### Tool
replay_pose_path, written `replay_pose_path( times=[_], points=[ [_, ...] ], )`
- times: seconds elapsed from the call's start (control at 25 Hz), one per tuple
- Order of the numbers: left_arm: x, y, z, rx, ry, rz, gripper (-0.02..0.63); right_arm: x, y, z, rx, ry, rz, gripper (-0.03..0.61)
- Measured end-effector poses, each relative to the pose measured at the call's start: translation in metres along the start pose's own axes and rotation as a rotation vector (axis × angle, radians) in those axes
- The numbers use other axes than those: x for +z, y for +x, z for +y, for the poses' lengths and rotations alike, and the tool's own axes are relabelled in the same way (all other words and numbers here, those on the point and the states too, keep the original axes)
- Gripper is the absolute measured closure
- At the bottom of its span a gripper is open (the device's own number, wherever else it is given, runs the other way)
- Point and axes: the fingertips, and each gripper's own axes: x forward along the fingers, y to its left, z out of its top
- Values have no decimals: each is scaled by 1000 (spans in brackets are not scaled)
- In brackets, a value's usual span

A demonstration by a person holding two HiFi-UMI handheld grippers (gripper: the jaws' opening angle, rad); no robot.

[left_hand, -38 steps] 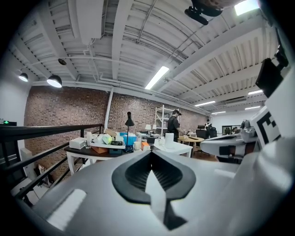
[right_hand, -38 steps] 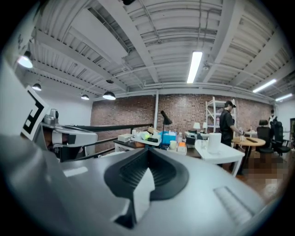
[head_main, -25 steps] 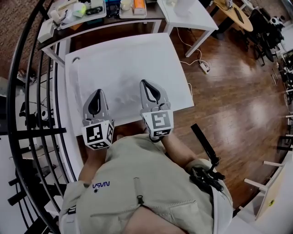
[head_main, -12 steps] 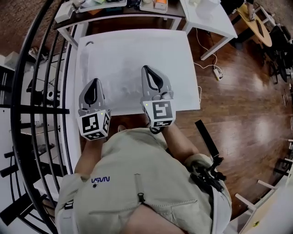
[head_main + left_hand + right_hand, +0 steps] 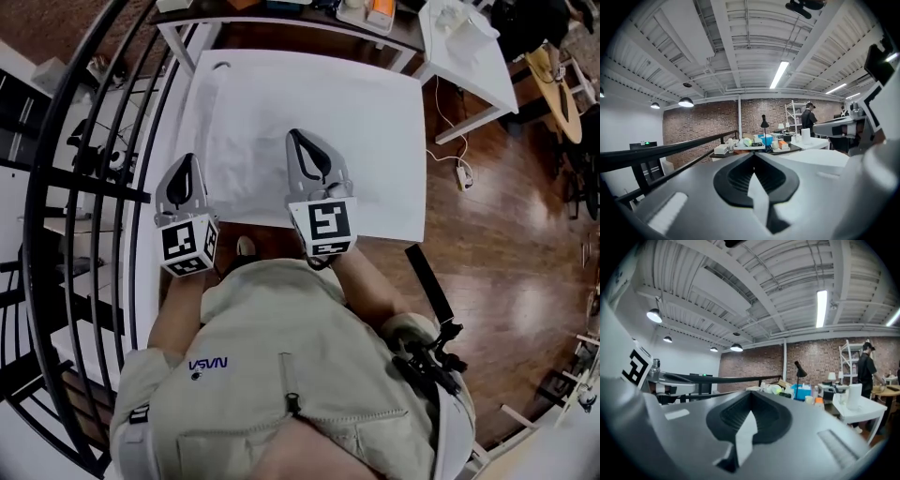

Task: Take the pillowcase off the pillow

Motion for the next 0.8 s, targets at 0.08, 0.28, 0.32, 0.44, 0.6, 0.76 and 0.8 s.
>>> replay_pose_path(
  times=[0.08,0.28,0.32,0.44,0.6,0.76,0.8],
  points=[
    [-6,5,16,-16,0,14,611,1,13,17,6,-7,14,575],
    [-34,28,58,-68,0,46,611,-13,56,56,-11,-46,68,574],
    [-40,32,65,-78,-1,54,611,-17,63,64,-12,-54,80,575],
    [-55,40,75,-118,1,77,611,-28,78,83,-13,-69,123,575],
    [-83,48,73,-189,-17,138,611,-48,88,100,-8,-92,204,574],
    [-121,50,66,-275,-78,231,568,-78,94,117,30,-90,316,517],
    [-131,51,62,-305,-93,258,545,-87,96,122,44,-84,354,481]
  ],
)
